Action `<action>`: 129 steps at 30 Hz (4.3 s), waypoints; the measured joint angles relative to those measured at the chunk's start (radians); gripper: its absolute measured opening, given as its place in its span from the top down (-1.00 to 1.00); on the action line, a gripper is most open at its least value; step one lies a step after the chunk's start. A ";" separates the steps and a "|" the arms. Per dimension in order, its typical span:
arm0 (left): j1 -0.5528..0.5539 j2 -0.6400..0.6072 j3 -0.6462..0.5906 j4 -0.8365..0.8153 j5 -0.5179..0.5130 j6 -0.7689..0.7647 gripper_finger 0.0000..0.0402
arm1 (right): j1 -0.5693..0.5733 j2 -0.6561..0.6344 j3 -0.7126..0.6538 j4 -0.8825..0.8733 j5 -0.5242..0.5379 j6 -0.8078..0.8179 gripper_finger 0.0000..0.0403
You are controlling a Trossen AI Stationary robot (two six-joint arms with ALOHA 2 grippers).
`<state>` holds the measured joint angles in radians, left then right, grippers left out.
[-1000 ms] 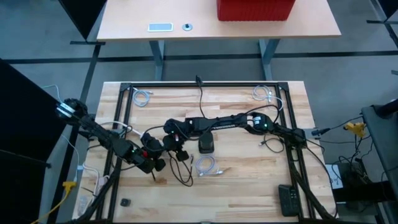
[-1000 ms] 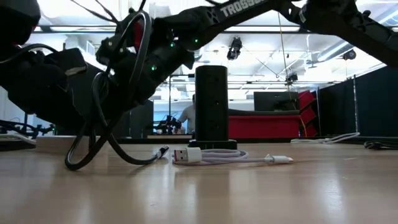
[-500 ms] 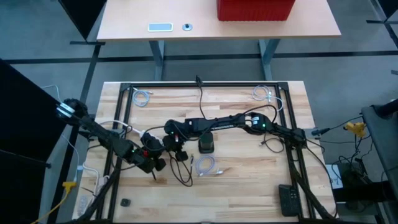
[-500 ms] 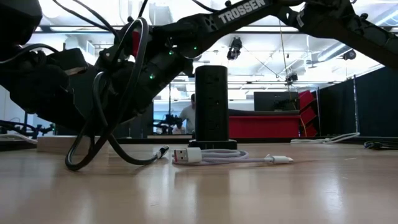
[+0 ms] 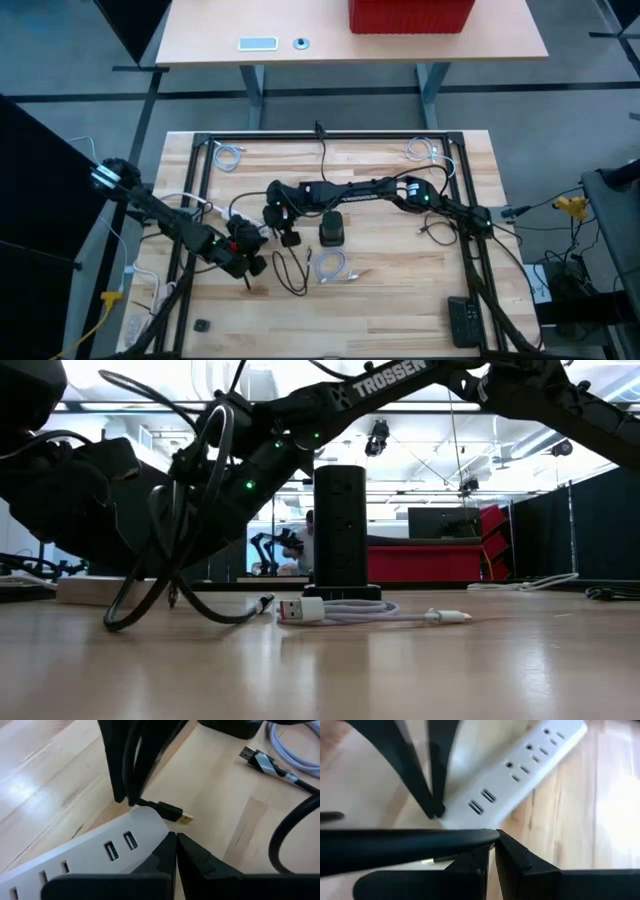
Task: Insert USB
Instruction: Insert the left black charger cable into the white outlet extension
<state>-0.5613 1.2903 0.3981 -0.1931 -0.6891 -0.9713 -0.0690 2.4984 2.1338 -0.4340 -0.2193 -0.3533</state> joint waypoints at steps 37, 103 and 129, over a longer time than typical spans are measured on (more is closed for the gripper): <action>0.001 0.000 0.000 -0.006 0.004 -0.022 1.00 | 0.003 0.016 0.034 0.013 -0.098 0.021 0.98; -0.026 -0.193 0.143 -0.830 -0.005 -0.547 1.00 | -0.019 0.119 0.069 0.177 -0.121 0.128 0.98; -0.027 -0.191 -0.182 -0.332 -0.281 -0.548 1.00 | -0.017 0.080 0.064 0.132 -0.115 0.113 0.98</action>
<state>-0.5879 1.0998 0.2157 -0.5249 -0.9702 -1.5197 -0.0858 2.5780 2.1978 -0.3018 -0.3342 -0.2403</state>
